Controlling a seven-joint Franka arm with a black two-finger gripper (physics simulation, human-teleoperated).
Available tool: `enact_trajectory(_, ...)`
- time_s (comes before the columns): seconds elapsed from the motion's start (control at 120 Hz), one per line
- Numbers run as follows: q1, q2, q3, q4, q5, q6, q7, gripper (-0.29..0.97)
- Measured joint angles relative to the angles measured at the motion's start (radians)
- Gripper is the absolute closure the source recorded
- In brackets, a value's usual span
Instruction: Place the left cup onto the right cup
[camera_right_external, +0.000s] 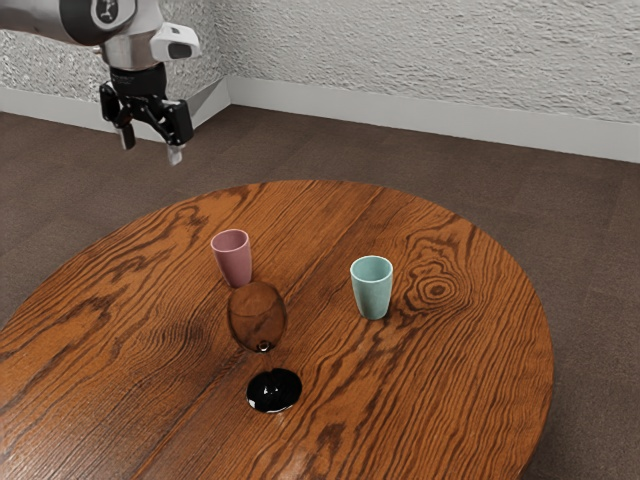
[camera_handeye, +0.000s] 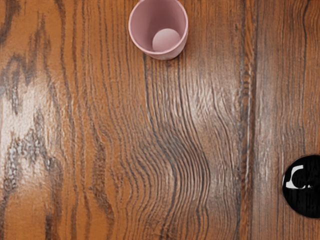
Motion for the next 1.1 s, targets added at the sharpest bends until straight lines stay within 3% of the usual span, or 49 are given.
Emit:
enact_trajectory(0.675,-0.016,0.330,0.037,0.026,0.004,0.329,0.038,0.00)
enact_trajectory(1.1,-0.017,0.412,0.040,-0.023,-0.003,0.490,0.056,0.00)
